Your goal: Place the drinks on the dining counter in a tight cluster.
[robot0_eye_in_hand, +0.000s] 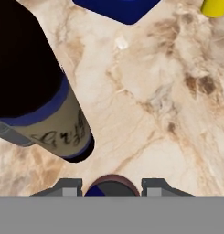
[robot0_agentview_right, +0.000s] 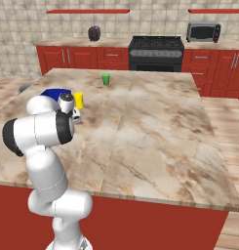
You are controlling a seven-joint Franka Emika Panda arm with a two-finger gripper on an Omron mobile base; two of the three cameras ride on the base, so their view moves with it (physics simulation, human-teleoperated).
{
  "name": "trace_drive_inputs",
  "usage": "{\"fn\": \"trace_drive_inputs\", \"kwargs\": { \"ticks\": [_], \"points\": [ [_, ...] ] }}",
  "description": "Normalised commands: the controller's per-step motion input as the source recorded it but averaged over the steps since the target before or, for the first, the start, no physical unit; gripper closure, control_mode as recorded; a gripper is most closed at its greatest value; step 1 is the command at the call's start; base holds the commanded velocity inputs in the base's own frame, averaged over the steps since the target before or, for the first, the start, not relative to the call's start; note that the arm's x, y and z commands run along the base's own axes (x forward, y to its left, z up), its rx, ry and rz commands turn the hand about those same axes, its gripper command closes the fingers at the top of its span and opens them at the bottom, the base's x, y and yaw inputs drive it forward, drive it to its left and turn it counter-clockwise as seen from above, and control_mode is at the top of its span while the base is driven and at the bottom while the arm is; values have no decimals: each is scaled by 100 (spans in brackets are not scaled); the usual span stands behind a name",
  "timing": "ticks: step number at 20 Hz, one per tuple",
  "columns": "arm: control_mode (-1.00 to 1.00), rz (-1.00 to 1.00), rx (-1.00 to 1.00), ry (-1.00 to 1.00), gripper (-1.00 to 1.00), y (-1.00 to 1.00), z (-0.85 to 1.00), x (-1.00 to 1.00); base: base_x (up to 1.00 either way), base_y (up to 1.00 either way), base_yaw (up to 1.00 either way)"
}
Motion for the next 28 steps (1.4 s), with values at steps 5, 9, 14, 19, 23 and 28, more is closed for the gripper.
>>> {"fn": "trace_drive_inputs", "kwargs": {
  "ticks": [5,9,14,19,23,28],
  "points": [
    [-100,0,0,0,100,3,-2,-5,0,0,0],
    [-100,0,0,0,100,9,-6,0,0,0,0],
    [-100,0,0,0,100,7,-1,-3,0,0,0],
    [-100,0,0,0,100,2,-17,0,0,0,0],
    [-100,0,0,0,100,0,-22,0,0,0,0],
    [-100,0,0,0,100,0,0,0,0,0,0]
  ]
}}
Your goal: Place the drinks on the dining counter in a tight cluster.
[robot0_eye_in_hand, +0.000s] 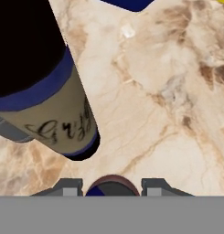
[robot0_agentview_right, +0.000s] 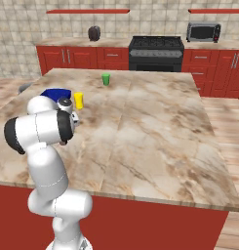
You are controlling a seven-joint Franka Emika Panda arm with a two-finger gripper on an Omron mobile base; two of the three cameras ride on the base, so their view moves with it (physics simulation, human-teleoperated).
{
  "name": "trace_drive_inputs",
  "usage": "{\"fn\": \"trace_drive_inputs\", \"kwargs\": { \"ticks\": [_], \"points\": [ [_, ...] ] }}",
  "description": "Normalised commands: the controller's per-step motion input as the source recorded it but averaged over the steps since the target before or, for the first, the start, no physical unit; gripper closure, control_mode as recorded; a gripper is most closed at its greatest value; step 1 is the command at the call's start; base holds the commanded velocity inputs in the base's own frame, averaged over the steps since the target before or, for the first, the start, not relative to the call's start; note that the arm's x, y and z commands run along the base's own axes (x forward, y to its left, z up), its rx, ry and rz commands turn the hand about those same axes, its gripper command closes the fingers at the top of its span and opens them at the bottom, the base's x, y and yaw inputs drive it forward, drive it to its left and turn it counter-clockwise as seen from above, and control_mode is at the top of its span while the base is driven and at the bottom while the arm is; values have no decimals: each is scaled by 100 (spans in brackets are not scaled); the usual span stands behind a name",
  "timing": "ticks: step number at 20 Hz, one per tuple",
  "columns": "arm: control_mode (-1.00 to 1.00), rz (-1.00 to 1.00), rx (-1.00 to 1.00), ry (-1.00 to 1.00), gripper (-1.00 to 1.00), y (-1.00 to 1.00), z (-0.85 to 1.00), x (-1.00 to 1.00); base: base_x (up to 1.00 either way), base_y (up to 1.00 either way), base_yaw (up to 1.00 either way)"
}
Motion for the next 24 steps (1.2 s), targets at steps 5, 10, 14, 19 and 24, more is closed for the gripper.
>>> {"fn": "trace_drive_inputs", "kwargs": {
  "ticks": [5,10,14,19,24],
  "points": [
    [-100,0,0,0,100,0,-19,0,0,0,0],
    [-100,0,0,0,100,0,-38,0,0,0,0],
    [-100,0,0,0,100,0,-1,6,0,0,0],
    [-100,0,0,0,100,0,4,1,0,0,0],
    [-100,0,0,0,100,0,0,0,0,0,0]
  ]
}}
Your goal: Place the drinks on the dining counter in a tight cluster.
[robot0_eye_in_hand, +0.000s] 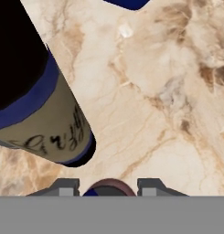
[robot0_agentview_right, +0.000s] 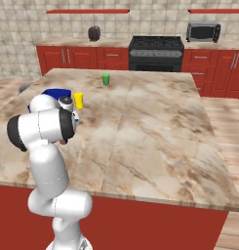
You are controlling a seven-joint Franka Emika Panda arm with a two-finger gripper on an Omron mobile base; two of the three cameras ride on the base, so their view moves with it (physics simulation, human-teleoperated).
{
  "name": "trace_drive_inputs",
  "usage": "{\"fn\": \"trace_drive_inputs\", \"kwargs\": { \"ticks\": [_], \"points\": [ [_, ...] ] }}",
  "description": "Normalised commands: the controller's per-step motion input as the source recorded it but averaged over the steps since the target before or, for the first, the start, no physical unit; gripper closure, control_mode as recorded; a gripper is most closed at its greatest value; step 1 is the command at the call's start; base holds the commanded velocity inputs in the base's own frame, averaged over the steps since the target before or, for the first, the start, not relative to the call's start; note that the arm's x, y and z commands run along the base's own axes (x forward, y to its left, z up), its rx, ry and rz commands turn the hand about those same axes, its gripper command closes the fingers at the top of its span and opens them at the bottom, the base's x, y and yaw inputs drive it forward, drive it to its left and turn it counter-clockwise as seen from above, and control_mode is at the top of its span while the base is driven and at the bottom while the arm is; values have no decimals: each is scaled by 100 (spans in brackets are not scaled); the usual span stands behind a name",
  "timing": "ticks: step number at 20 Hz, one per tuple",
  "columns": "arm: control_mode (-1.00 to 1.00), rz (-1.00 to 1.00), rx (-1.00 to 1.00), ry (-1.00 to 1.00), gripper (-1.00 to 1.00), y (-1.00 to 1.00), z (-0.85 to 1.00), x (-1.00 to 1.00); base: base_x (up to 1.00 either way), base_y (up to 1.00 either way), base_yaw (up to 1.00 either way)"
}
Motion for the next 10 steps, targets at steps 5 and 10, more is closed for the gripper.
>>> {"fn": "trace_drive_inputs", "kwargs": {
  "ticks": [5,10],
  "points": [
    [-100,0,0,0,100,0,0,0,0,0,0],
    [-100,0,0,0,-100,0,0,0,0,0,0]
  ]
}}
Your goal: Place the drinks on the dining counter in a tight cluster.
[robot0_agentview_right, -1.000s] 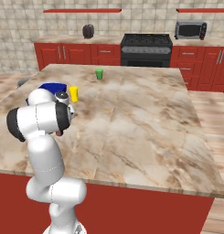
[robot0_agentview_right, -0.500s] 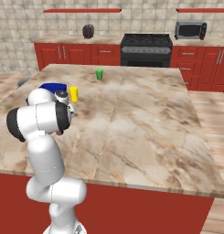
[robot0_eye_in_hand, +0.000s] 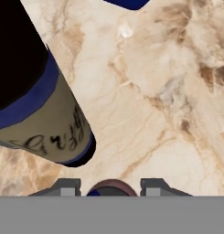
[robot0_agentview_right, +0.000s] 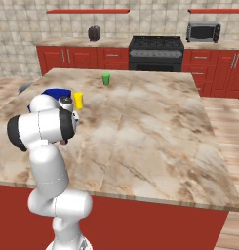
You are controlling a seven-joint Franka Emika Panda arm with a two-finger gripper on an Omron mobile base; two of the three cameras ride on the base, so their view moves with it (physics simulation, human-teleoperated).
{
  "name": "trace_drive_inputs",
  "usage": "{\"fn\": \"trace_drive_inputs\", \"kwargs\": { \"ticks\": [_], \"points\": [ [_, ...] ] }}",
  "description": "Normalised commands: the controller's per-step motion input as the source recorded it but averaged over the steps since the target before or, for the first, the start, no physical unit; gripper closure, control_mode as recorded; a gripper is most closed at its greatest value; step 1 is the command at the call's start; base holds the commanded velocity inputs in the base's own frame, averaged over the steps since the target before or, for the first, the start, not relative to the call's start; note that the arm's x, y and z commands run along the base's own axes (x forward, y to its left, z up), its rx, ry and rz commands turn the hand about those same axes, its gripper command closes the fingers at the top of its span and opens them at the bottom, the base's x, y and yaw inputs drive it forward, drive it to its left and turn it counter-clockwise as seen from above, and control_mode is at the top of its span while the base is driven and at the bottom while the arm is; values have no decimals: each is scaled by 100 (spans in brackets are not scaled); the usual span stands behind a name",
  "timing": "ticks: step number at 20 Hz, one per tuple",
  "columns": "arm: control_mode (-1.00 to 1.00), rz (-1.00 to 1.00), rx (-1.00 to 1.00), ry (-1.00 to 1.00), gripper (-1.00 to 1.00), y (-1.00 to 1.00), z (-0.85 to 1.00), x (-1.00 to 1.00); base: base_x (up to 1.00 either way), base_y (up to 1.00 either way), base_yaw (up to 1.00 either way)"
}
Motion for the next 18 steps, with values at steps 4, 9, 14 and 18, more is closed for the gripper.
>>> {"fn": "trace_drive_inputs", "kwargs": {
  "ticks": [4,9,14,18],
  "points": [
    [-100,0,0,0,-100,0,0,0,0,0,0],
    [-100,0,0,0,-100,0,0,0,0,0,0],
    [-100,0,0,-2,-100,0,8,0,0,0,0],
    [-100,-6,1,-8,-100,-6,55,-8,0,0,0]
  ]
}}
